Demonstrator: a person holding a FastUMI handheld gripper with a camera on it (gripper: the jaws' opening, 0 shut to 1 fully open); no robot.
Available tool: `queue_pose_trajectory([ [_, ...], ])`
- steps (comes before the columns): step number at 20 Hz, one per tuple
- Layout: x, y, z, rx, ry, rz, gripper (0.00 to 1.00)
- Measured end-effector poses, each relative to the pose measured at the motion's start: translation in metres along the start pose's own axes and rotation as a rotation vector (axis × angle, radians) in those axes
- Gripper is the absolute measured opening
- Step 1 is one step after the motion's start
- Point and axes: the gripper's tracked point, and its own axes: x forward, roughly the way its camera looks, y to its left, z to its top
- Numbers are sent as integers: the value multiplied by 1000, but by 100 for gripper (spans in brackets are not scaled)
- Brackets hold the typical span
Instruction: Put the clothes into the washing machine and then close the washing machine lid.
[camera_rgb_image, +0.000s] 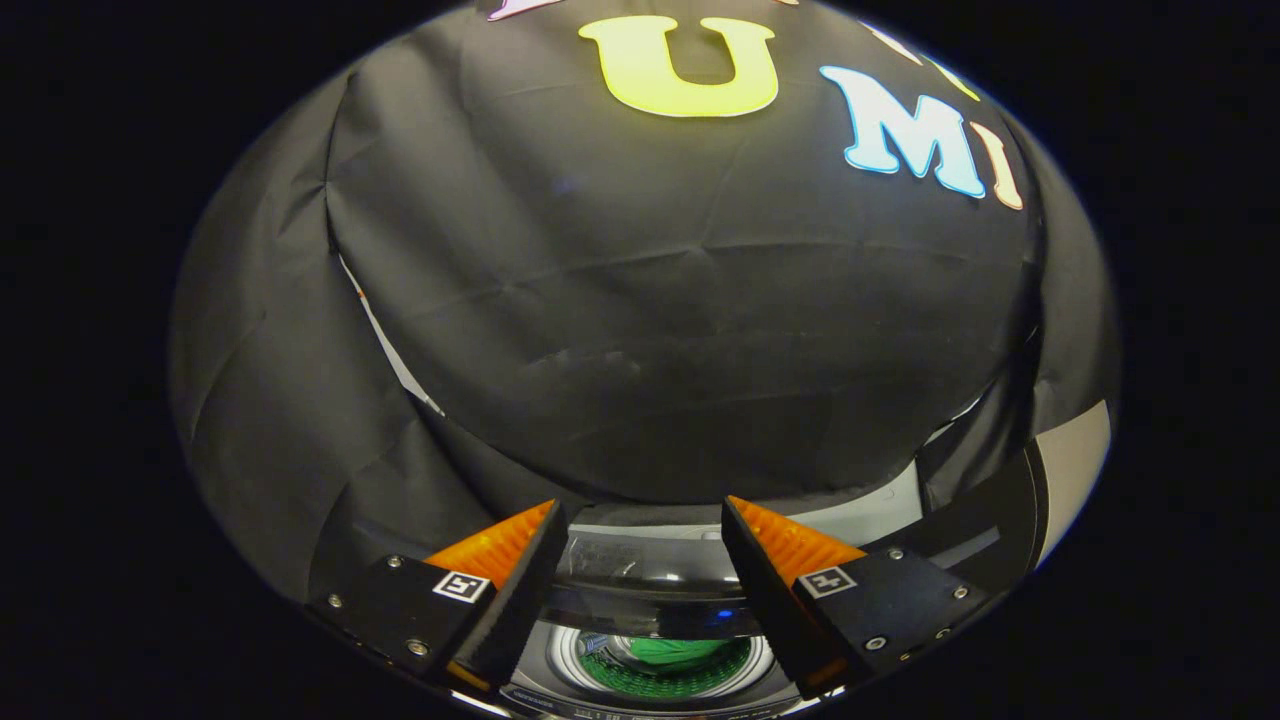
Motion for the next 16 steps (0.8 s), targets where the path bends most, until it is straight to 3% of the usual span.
queue_pose_trajectory([
  [16, -58, 12, -49, -41, -206, 24, 96],
])
